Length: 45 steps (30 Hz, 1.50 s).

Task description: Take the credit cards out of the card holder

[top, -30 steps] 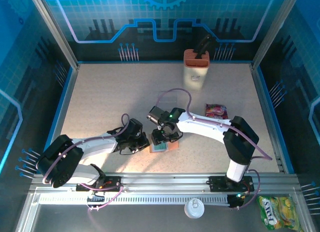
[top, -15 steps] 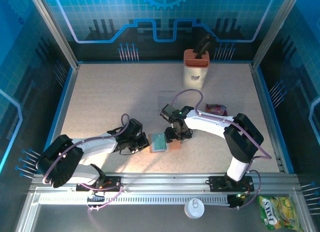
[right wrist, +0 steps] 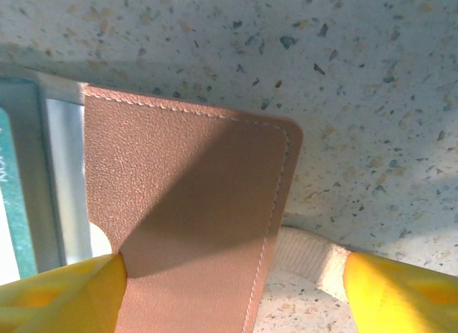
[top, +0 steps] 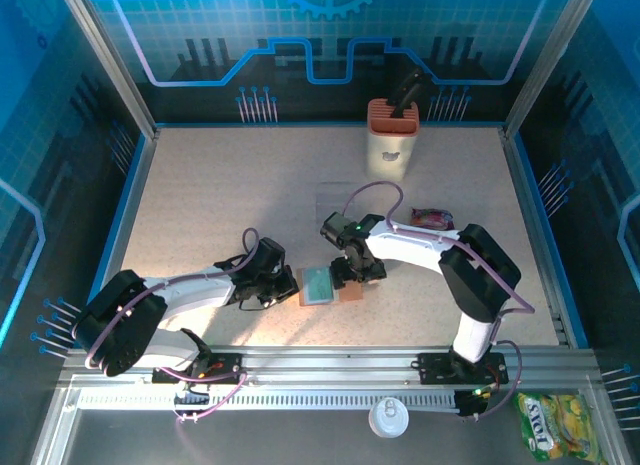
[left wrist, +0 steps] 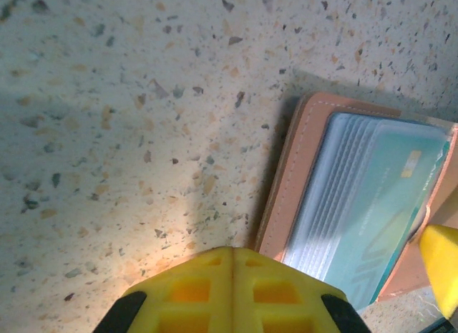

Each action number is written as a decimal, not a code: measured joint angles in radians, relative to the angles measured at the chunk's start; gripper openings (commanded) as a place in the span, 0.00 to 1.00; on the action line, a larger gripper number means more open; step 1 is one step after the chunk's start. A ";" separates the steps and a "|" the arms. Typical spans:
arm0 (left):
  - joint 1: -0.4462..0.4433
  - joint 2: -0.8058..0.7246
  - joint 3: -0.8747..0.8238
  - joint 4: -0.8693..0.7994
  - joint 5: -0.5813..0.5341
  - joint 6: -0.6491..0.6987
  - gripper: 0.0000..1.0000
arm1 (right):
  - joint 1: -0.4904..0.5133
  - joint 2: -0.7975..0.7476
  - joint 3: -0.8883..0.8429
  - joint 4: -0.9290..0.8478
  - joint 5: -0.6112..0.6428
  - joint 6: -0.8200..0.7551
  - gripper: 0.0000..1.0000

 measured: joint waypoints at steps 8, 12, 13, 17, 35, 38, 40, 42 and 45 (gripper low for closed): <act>0.000 0.000 0.000 0.000 0.000 0.000 0.00 | 0.003 0.040 0.002 0.004 0.001 0.007 0.82; 0.000 0.000 0.000 0.000 0.000 0.000 0.00 | 0.005 0.043 0.002 0.008 -0.001 0.013 0.81; 0.000 0.000 0.000 0.000 0.000 0.000 0.00 | 0.005 0.044 0.002 0.009 -0.002 0.015 0.81; 0.000 0.000 0.000 0.001 0.000 0.000 0.00 | 0.005 0.045 -0.001 0.013 -0.003 0.019 0.80; 0.004 -0.134 -0.010 0.000 -0.006 -0.003 0.00 | 0.015 -0.008 -0.044 0.047 -0.011 0.050 0.77; 0.005 -0.158 -0.009 0.000 -0.002 -0.003 0.00 | 0.023 -0.043 -0.044 0.045 -0.015 0.061 0.77; 0.005 -0.161 -0.003 -0.003 0.004 -0.003 0.00 | 0.027 -0.078 -0.044 0.046 -0.019 0.067 0.76; 0.005 -0.161 0.004 -0.004 0.005 -0.002 0.00 | 0.028 -0.111 -0.044 0.048 -0.025 0.068 0.76; 0.003 -0.161 0.011 -0.004 0.005 0.000 0.00 | 0.028 -0.150 -0.045 0.071 -0.042 0.068 0.74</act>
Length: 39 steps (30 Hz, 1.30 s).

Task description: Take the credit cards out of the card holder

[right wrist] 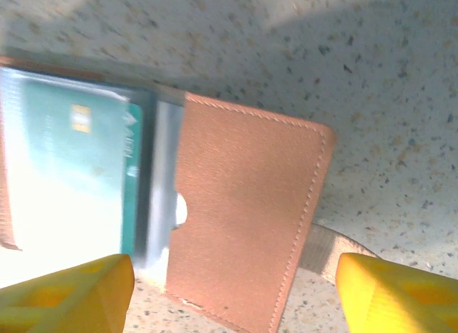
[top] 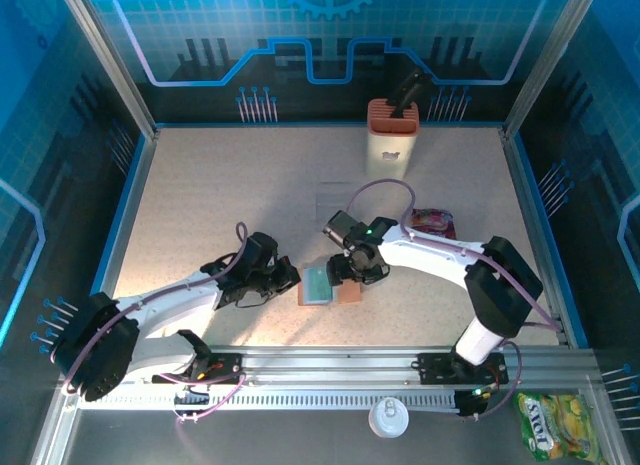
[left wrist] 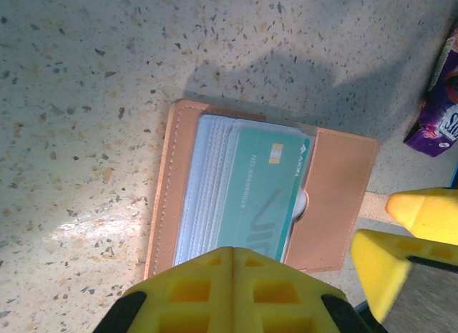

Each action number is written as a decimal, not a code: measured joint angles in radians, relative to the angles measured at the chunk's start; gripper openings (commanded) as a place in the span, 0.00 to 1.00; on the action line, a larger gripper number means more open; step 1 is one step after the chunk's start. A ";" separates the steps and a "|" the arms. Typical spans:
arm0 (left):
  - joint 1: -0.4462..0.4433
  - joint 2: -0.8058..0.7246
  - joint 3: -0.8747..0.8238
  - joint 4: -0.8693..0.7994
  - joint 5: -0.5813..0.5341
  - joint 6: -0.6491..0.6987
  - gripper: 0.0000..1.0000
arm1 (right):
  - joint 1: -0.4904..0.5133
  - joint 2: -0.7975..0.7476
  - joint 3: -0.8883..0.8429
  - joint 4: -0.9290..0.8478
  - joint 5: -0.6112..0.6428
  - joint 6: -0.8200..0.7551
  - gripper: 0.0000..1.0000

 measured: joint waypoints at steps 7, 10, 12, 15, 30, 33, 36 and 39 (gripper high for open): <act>-0.010 0.004 0.005 0.004 0.003 0.000 0.00 | -0.014 -0.033 -0.065 0.152 -0.141 0.008 0.68; -0.018 0.029 0.023 0.009 0.004 0.002 0.00 | -0.032 -0.035 -0.099 0.209 -0.192 0.023 0.66; -0.021 0.056 0.039 0.015 0.007 0.005 0.00 | -0.040 -0.043 -0.130 0.250 -0.220 0.035 0.65; -0.021 0.108 0.061 0.039 0.018 0.007 0.00 | -0.045 -0.055 -0.175 0.309 -0.259 0.053 0.59; -0.034 0.245 0.077 0.080 0.036 0.026 0.00 | -0.064 -0.060 -0.232 0.451 -0.337 0.079 0.52; -0.034 0.252 0.077 0.088 0.040 0.027 0.00 | -0.072 -0.060 -0.240 0.451 -0.343 0.078 0.52; -0.034 0.251 0.077 0.085 0.039 0.029 0.00 | -0.074 -0.060 -0.242 0.462 -0.352 0.078 0.52; -0.034 0.248 0.077 0.076 0.032 0.035 0.00 | -0.074 -0.060 -0.243 0.479 -0.364 0.078 0.52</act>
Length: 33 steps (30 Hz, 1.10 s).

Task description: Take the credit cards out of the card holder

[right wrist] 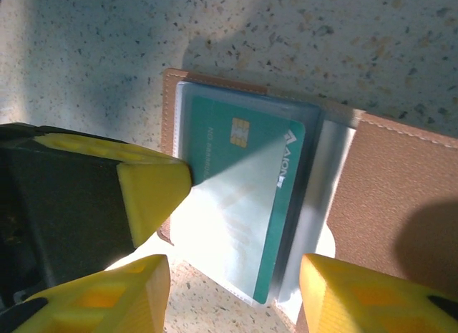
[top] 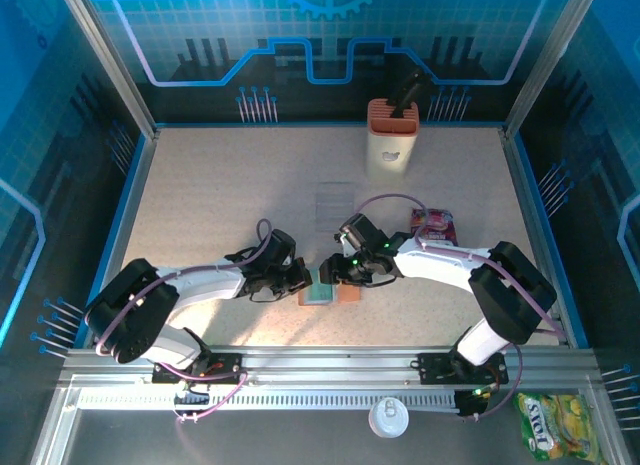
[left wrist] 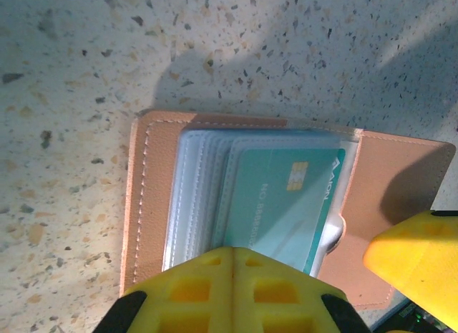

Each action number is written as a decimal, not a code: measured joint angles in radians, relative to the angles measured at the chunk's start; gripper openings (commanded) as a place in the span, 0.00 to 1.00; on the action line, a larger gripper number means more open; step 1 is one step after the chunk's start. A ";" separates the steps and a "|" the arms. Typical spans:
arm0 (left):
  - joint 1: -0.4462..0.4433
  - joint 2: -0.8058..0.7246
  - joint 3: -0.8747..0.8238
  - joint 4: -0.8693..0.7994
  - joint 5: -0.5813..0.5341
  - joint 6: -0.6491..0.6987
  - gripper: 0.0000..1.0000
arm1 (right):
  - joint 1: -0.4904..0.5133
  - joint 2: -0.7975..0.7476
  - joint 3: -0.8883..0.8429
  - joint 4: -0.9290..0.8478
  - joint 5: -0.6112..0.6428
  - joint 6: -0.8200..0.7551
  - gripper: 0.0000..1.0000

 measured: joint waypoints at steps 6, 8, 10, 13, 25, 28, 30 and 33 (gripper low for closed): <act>0.000 -0.010 0.000 -0.019 -0.004 0.010 0.00 | -0.001 0.010 -0.011 0.051 -0.028 0.005 0.49; 0.000 -0.010 0.000 -0.019 -0.004 0.014 0.00 | -0.002 0.024 -0.014 0.066 -0.041 0.010 0.48; 0.000 -0.010 0.000 -0.019 -0.004 0.015 0.00 | -0.004 0.039 -0.018 0.084 -0.051 0.015 0.47; 0.000 -0.010 -0.001 -0.019 -0.004 0.015 0.00 | -0.005 0.053 -0.024 0.102 -0.065 0.019 0.44; 0.000 -0.013 -0.006 -0.016 -0.008 0.015 0.00 | -0.005 0.099 -0.025 0.141 -0.078 0.027 0.38; 0.000 -0.015 -0.006 -0.017 -0.009 0.015 0.00 | -0.005 0.102 -0.025 0.143 -0.077 0.027 0.37; 0.000 -0.018 -0.009 -0.017 -0.011 0.015 0.00 | -0.005 0.103 -0.025 0.143 -0.077 0.027 0.37; 0.000 -0.019 -0.010 -0.017 -0.011 0.015 0.00 | -0.005 0.105 -0.025 0.140 -0.070 0.030 0.36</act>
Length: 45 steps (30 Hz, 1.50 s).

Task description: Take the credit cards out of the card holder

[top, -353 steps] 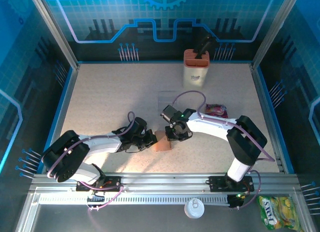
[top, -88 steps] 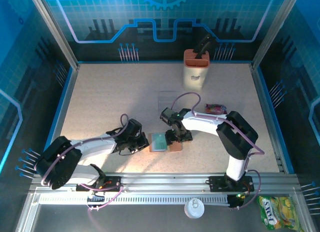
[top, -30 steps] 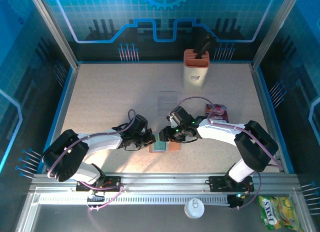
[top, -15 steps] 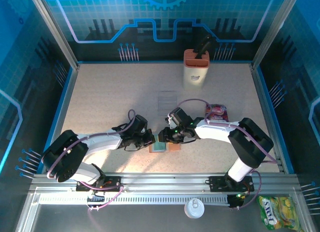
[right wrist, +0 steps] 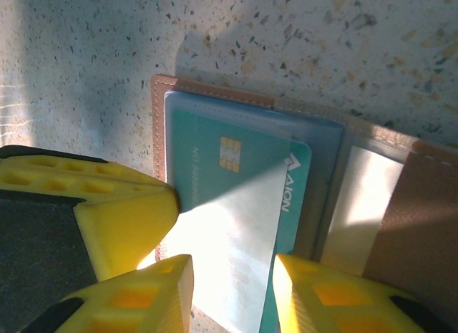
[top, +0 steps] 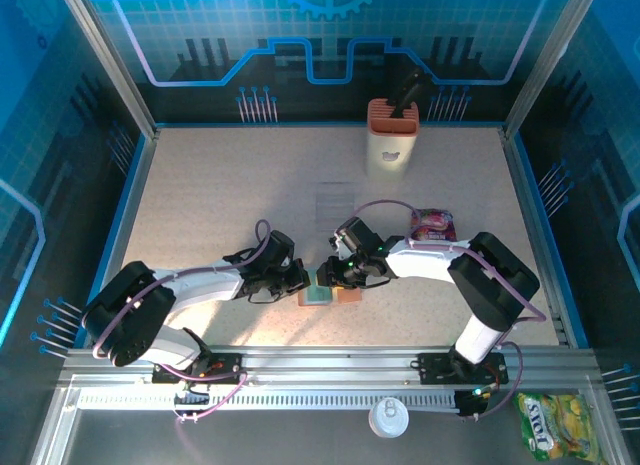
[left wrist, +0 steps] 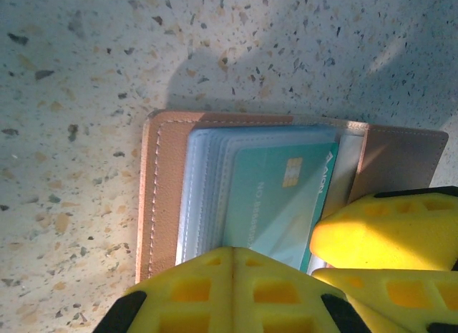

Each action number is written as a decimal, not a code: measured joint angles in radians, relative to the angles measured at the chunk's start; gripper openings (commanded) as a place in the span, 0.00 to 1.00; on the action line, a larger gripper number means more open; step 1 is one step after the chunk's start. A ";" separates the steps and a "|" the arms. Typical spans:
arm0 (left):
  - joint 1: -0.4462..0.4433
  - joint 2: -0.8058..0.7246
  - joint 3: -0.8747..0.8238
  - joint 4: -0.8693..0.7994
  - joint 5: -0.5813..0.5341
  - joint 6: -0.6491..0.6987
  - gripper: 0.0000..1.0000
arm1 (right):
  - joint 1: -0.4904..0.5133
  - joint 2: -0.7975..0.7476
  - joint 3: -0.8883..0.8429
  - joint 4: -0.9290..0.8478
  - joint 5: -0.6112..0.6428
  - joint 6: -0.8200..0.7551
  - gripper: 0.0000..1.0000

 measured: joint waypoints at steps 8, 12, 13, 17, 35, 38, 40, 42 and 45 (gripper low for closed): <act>0.000 -0.003 -0.002 -0.004 -0.001 0.000 0.00 | 0.000 -0.004 0.000 -0.023 0.023 -0.002 0.36; 0.000 -0.004 -0.002 -0.006 -0.001 0.000 0.00 | 0.000 -0.011 0.004 -0.043 0.027 -0.006 0.37; 0.000 -0.004 -0.002 -0.006 -0.002 0.000 0.00 | 0.000 -0.013 0.005 -0.050 0.030 -0.008 0.37; 0.000 -0.004 -0.002 -0.007 -0.002 0.000 0.00 | 0.000 -0.030 0.009 -0.086 0.039 -0.016 0.37; -0.023 -0.049 0.062 -0.083 -0.004 0.007 0.00 | -0.008 -0.089 0.016 -0.140 0.060 -0.030 0.34; -0.027 -0.023 0.071 -0.082 -0.003 0.008 0.00 | -0.016 -0.089 0.005 -0.124 0.055 -0.030 0.34; -0.027 -0.007 0.072 -0.081 -0.004 0.008 0.00 | -0.021 -0.087 -0.002 -0.117 0.049 -0.029 0.34; -0.027 0.005 0.072 -0.080 -0.004 0.008 0.00 | -0.026 -0.084 -0.007 -0.109 0.043 -0.029 0.34; -0.027 0.019 0.072 -0.076 -0.004 0.009 0.00 | -0.028 -0.069 -0.008 -0.101 0.033 -0.027 0.34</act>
